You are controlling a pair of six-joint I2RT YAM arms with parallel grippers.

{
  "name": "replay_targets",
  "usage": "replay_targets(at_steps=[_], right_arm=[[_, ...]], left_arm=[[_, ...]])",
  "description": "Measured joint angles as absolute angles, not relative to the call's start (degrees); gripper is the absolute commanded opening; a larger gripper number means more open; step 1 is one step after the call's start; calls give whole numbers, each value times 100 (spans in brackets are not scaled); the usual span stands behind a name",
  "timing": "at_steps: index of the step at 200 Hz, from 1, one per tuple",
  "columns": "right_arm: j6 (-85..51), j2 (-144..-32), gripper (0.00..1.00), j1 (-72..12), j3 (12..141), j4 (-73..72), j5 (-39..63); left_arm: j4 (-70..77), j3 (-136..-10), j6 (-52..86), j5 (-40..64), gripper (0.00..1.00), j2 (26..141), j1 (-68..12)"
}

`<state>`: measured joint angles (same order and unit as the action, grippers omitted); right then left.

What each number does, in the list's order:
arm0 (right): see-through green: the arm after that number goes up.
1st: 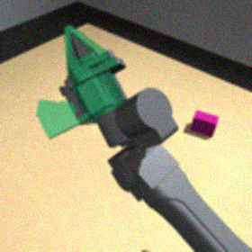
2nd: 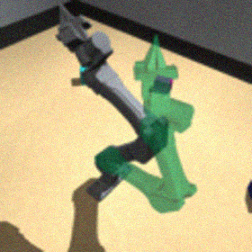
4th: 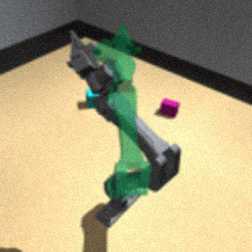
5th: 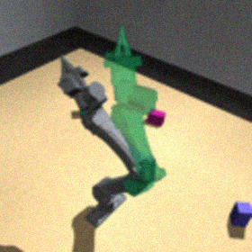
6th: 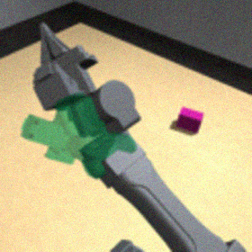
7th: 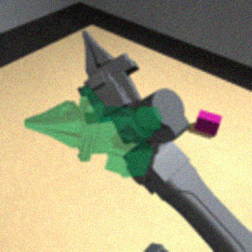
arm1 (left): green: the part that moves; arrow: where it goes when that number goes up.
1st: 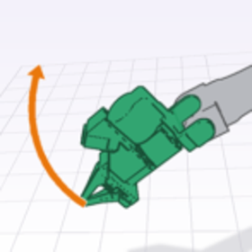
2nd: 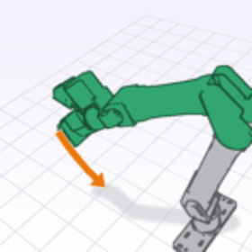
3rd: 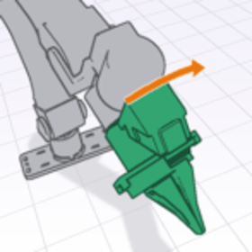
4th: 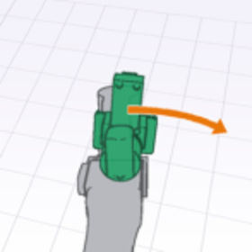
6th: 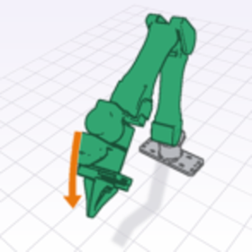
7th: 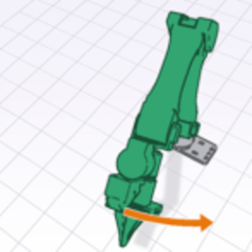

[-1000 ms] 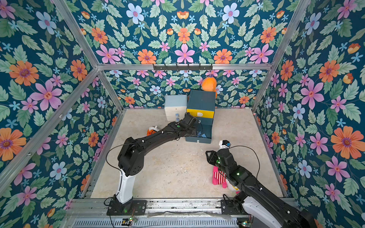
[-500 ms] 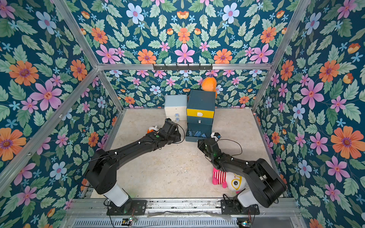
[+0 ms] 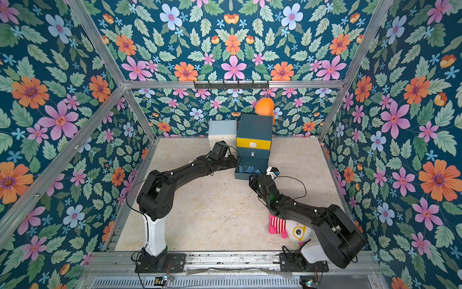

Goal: Put the binder clips in the drawer according to color
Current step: Adjust the binder clip at the drawer.

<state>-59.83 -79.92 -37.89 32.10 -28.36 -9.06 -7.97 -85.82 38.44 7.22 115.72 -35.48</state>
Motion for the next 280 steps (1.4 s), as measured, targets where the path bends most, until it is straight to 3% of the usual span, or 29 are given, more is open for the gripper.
replay_targets(at_steps=[82,154,233,280], right_arm=[[-5883,-7699,29,-3793,3111,-2637,-941],[-5881,-7653,29,-3798,3068,-2637,-941],[-5878,-7544,29,-3798,2952,-2641,-919],[-5837,-7220,29,-3798,2856,-2550,-945]], left_arm=[[-727,-8586,3905,1013,27,11725,-3562],[-722,-8569,4010,1028,0,11767,-3562],[-552,-8635,4167,1037,0,11535,-3669],[16,-8888,4687,1365,0,12051,-3876]])
